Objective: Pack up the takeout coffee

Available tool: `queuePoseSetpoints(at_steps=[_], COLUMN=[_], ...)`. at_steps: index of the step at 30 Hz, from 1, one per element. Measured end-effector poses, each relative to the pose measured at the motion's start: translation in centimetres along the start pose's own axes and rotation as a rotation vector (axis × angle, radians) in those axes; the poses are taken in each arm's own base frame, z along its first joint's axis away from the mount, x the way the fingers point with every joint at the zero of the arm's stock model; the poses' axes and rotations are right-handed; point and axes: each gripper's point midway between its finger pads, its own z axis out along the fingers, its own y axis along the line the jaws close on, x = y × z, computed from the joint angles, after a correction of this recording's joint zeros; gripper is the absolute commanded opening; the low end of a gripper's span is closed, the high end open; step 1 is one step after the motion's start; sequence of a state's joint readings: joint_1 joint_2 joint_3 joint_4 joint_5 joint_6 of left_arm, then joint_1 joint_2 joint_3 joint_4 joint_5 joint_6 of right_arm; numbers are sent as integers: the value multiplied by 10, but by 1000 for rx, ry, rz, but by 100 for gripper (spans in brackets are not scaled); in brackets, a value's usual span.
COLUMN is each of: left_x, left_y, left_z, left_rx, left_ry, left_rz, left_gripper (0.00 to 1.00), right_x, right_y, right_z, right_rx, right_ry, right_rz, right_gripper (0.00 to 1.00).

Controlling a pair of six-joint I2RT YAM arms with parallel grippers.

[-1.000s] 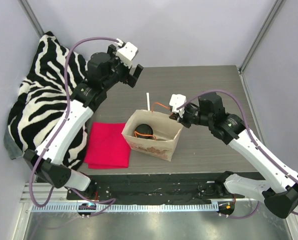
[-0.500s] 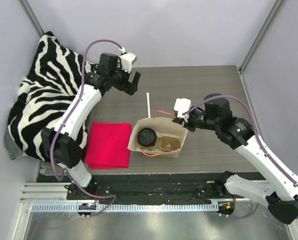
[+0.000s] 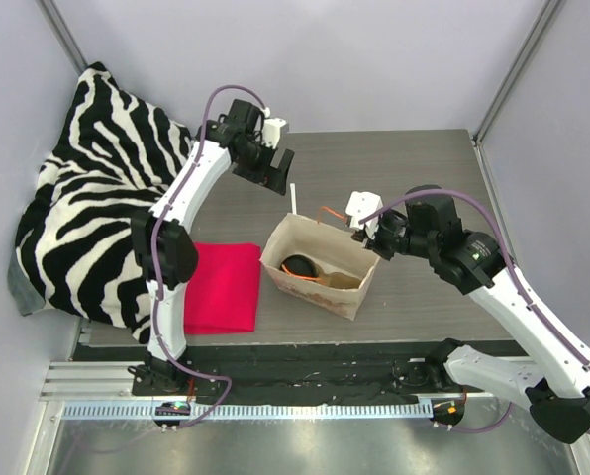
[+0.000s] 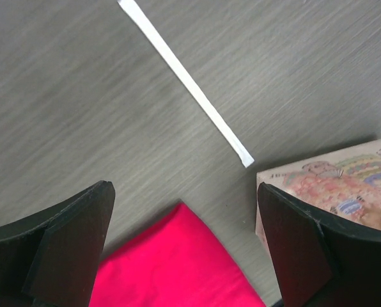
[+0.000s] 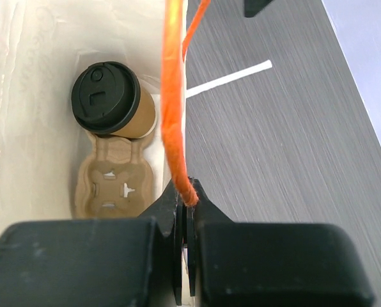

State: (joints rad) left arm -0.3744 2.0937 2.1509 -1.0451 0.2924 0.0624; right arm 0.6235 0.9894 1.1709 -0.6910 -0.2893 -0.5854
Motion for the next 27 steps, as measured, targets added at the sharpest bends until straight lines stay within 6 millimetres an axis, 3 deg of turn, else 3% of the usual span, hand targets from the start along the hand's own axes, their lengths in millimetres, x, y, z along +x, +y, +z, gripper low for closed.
queuePoseSetpoints(at_steps=[5, 16, 27], left_x=[11, -1, 6], left_y=[0, -11, -13], left_z=[11, 28, 107], left_rx=[11, 9, -75], left_ry=[48, 9, 47], left_rz=[-32, -3, 38], left_gripper=[100, 97, 76], right_x=[14, 43, 60], right_y=[-8, -22, -29], right_z=[-5, -14, -37], right_rx=[36, 121, 218], right_ry=[58, 173, 258], right_rz=[25, 67, 94], right_gripper=[1, 2, 5])
